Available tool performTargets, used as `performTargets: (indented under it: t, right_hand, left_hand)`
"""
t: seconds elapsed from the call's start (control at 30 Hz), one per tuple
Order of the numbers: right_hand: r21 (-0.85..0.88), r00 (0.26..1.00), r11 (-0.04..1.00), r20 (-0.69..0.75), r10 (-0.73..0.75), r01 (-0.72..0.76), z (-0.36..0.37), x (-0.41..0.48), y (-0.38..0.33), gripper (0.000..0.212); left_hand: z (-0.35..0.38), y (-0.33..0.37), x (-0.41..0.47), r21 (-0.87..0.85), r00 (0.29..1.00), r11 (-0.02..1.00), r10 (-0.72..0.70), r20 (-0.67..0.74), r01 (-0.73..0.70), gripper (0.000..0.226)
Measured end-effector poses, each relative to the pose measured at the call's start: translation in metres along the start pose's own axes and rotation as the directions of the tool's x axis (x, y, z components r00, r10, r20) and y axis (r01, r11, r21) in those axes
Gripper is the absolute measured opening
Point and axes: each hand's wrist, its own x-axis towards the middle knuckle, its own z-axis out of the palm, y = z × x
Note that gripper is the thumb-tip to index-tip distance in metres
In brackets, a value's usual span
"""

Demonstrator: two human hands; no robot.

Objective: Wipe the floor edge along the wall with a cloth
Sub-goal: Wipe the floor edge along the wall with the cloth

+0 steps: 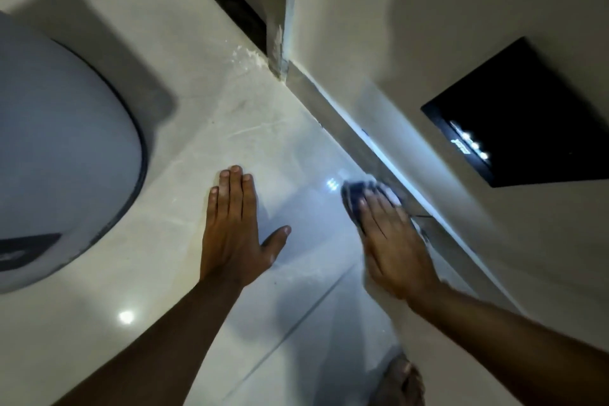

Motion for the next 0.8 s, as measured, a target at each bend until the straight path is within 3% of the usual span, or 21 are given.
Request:
performTargets:
  t: [0.13,0.3,0.37,0.53,0.67,0.8]
  right_hand:
    - [0.032,0.997,0.999,-0.079,0.003,0.0,-0.017,0.101,-0.042,0.067]
    - [-0.049,0.999,0.999,0.054,-0.009,0.012,-0.007,-0.012,0.005,0.081]
    - [-0.069,0.996,0.998,0.089,-0.006,0.012,-0.002,-0.017,0.011,0.078]
    - [0.041,0.992,0.996,-0.105,-0.072,0.077,-0.025,0.112,-0.044,0.062]
    - [0.0,0.979,0.996,-0.185,-0.087,0.088,-0.048,0.229,-0.095,0.067]
    - [0.025,0.979,0.998,-0.196,-0.049,0.055,-0.04,0.219,-0.095,0.066]
  left_hand:
    - [0.002,-0.005,0.0,0.027,1.0,1.0,0.009,0.012,-0.009,0.108]
    - [-0.001,-0.01,0.003,-0.004,1.0,1.0,0.027,-0.007,-0.027,0.104]
    - [-0.002,-0.014,0.008,-0.023,1.0,1.0,0.008,-0.019,-0.009,0.103]
    - [-0.008,-0.025,0.018,-0.04,0.997,0.997,-0.072,-0.026,0.071,0.104]
    - [-0.011,-0.029,0.025,-0.022,0.999,0.998,-0.055,0.0,0.055,0.104]
    - [-0.011,-0.027,0.024,-0.047,0.999,0.998,-0.047,-0.016,0.046,0.103]
